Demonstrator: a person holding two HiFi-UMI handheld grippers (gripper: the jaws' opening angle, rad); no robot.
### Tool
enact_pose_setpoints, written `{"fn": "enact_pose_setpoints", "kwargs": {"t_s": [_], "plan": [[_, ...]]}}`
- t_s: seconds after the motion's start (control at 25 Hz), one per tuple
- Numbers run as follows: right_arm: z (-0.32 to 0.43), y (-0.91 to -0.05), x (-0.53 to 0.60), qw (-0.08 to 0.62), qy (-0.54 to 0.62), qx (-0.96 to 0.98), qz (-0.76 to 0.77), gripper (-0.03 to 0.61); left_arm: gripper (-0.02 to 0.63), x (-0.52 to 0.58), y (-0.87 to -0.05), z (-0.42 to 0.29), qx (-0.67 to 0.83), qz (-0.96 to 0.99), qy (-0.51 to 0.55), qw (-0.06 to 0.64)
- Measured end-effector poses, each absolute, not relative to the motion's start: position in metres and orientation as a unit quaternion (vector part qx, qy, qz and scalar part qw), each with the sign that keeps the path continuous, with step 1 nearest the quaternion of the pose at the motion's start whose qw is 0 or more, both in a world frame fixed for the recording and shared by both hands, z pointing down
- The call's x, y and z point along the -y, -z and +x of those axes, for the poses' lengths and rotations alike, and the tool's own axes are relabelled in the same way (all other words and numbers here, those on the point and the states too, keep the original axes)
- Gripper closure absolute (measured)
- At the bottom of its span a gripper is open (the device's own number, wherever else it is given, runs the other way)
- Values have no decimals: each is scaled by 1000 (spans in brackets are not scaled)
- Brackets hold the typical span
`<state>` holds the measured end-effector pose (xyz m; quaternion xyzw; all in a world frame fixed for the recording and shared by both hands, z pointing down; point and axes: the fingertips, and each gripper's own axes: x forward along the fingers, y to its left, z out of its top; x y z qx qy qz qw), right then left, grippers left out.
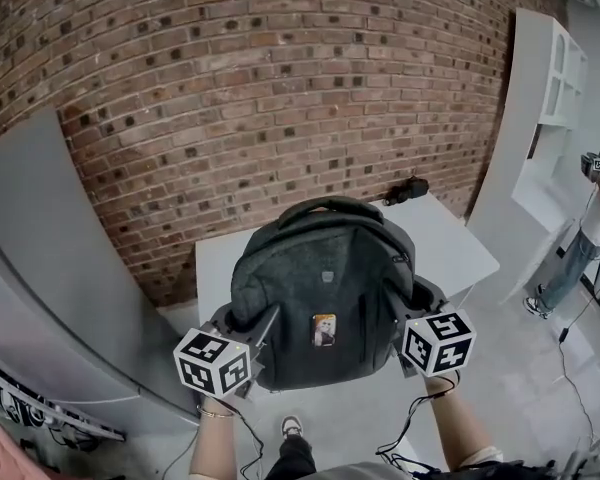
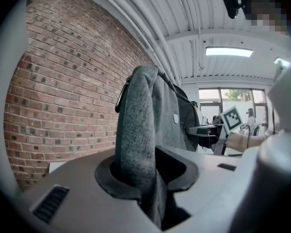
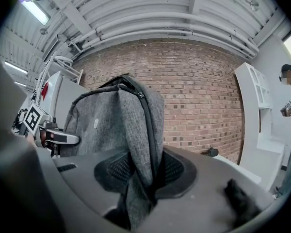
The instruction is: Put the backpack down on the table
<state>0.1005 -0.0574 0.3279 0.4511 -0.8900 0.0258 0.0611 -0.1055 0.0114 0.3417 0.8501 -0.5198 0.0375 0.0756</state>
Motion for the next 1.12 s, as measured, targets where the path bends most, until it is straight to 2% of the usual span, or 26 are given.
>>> {"fn": "enact_pose_setpoints", "kwargs": {"t_s": [1.12], "plan": [[-31, -314, 232, 38, -25, 879, 474, 459, 499, 174, -322, -241, 499, 864, -44, 48]]}}
